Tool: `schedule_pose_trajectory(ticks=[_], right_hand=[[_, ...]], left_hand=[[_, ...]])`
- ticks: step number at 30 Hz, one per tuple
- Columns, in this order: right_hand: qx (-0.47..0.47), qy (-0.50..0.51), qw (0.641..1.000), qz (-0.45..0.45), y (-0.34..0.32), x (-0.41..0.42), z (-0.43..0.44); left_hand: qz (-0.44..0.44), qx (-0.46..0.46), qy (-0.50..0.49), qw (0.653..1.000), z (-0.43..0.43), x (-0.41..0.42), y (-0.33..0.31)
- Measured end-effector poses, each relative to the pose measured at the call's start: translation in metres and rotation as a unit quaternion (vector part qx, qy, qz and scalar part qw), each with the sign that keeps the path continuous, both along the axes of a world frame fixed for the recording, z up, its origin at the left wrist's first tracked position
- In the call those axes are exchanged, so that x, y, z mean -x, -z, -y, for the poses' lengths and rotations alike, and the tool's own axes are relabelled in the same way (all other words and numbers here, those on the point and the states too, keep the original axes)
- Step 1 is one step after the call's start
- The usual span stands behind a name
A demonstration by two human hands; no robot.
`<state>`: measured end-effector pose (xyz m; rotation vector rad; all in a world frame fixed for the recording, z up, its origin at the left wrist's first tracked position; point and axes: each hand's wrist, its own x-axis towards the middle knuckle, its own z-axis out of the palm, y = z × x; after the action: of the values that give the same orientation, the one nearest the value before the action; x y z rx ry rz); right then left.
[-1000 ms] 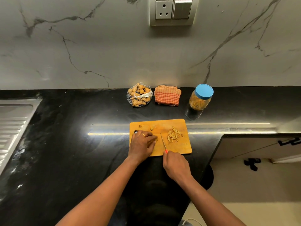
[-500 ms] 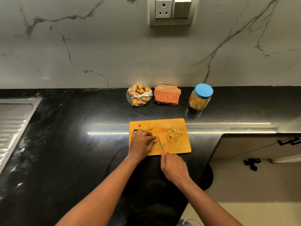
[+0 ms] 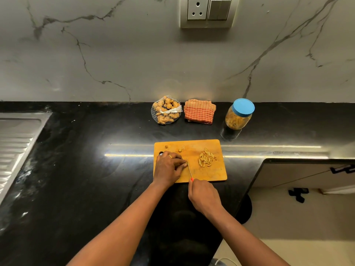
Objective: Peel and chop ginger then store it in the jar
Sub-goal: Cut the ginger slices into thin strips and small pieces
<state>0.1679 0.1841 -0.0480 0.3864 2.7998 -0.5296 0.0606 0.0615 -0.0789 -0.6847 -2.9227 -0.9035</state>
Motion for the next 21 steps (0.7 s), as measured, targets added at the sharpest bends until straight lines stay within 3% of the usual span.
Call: schedule_pose_trajectory(ticks=[13,21], right_hand=[[-0.014,-0.011,1.0,0.018,-0.005,0.0,-0.006],[-0.011,0.051,0.999,0.011,-0.004,-0.003,-0.011]], left_hand=[[0.023,-0.012,-0.008,1.0,0.0,0.001,-0.004],[0.018,-0.015,0.006,1.0,0.002,0.004,-0.001]])
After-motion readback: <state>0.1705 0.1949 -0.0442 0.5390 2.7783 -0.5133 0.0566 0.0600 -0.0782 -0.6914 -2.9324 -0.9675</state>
